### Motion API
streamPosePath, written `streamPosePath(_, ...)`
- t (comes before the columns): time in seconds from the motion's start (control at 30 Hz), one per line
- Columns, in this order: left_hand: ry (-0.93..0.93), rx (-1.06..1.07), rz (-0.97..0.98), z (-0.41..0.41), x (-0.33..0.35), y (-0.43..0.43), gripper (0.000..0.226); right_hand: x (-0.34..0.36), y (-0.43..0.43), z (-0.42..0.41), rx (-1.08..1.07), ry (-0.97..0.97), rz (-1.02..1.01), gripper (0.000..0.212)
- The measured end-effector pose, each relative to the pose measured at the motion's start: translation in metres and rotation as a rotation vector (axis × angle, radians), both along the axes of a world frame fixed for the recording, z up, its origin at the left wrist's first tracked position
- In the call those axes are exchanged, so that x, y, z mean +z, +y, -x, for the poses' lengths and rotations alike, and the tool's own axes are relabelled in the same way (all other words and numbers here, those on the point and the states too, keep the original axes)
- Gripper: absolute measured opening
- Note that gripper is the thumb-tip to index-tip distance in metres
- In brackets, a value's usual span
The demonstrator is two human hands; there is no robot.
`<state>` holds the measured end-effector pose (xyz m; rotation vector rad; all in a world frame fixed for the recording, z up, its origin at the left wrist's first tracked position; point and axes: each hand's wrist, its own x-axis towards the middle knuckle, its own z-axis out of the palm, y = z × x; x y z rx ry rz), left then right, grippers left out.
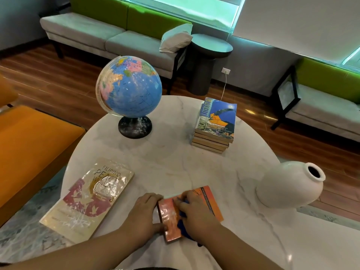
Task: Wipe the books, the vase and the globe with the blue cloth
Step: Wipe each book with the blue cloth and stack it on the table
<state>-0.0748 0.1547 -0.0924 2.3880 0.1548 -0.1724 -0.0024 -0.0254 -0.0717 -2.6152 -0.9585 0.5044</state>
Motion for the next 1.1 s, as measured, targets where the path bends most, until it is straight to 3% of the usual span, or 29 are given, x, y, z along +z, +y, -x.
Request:
streamPosePath(0.07, -0.016, 0.006, 0.010, 0.001, 0.000, -0.001, 0.082, 0.000, -0.001, -0.001, 0.096, 0.030, 0.005, 0.032)
streamPosePath(0.13, -0.022, -0.010, -0.006, 0.000, 0.003, -0.002, 0.081, 0.006, -0.003, -0.012, 0.061, 0.017, -0.009, 0.024)
streamPosePath(0.23, -0.013, -0.006, 0.000, -0.001, 0.005, 0.000, 0.079, 0.010, 0.008, -0.018, 0.049, 0.009, 0.073, 0.044)
streamPosePath(0.3, -0.015, -0.006, 0.020, -0.001, 0.005, 0.001, 0.078, 0.008, 0.016, -0.012, 0.152, 0.008, 0.072, 0.045)
streamPosePath(0.37, -0.017, -0.004, 0.020, 0.000, 0.005, 0.002, 0.078, 0.006, 0.015, -0.012, 0.308, -0.055, 0.079, 0.034)
streamPosePath(0.43, -0.008, -0.004, 0.003, -0.002, 0.006, 0.000, 0.080, 0.008, 0.010, -0.020, 0.284, -0.093, 0.084, 0.026)
streamPosePath(0.5, -0.004, 0.005, -0.001, -0.003, 0.006, 0.001, 0.083, 0.010, 0.015, -0.026, 0.182, -0.050, 0.130, 0.040)
streamPosePath(0.6, 0.006, 0.003, -0.005, -0.002, 0.007, 0.001, 0.081, 0.016, 0.030, -0.016, 0.220, -0.050, 0.154, 0.053)
streamPosePath(0.67, 0.005, 0.000, -0.016, -0.002, 0.007, 0.001, 0.078, 0.013, 0.030, -0.012, 0.342, 0.007, 0.159, 0.047)
streamPosePath(0.73, 0.003, -0.002, -0.022, -0.001, 0.006, 0.000, 0.078, 0.013, 0.020, -0.017, 0.396, -0.010, 0.102, 0.028)
streamPosePath(0.8, 0.011, 0.002, -0.028, -0.001, 0.007, 0.001, 0.081, 0.015, 0.010, -0.025, 0.343, -0.066, 0.070, 0.021)
streamPosePath(0.87, 0.009, 0.003, -0.031, -0.002, 0.008, 0.002, 0.082, 0.017, 0.010, -0.026, 0.198, 0.013, 0.015, 0.030)
streamPosePath(0.97, 0.006, -0.007, -0.026, -0.002, 0.009, 0.002, 0.080, 0.016, 0.014, -0.011, 0.224, 0.069, 0.036, 0.041)
streamPosePath(1.1, 0.001, -0.017, -0.049, -0.001, 0.010, 0.001, 0.083, 0.014, 0.001, -0.008, 0.103, 0.116, -0.034, 0.030)
